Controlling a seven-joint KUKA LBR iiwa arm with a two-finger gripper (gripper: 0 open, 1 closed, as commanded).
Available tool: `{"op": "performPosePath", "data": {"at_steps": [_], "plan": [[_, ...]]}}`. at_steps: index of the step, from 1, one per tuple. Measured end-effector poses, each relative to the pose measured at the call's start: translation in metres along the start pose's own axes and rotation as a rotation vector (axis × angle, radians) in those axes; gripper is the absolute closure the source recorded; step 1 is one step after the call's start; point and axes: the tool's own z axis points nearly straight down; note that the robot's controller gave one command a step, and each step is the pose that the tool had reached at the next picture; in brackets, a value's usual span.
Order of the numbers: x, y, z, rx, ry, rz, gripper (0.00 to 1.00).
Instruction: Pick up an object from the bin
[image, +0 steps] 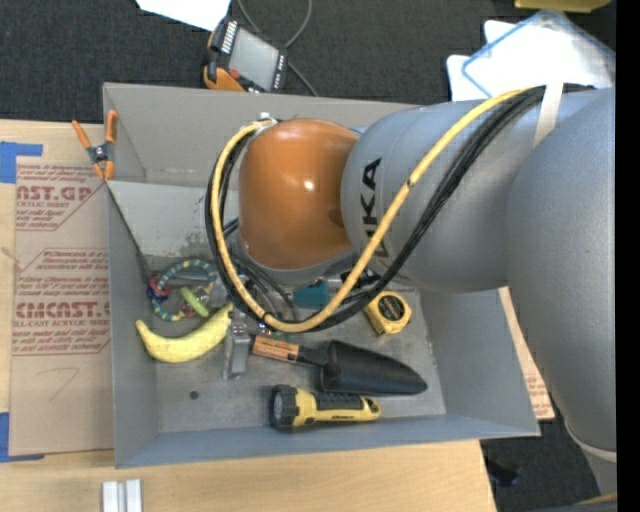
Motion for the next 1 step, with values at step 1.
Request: {"op": "performPosePath", "data": {"at_steps": [1], "plan": [[0.0000,0.0000,0.0000,0.000,0.000,0.000,0.00]]}}
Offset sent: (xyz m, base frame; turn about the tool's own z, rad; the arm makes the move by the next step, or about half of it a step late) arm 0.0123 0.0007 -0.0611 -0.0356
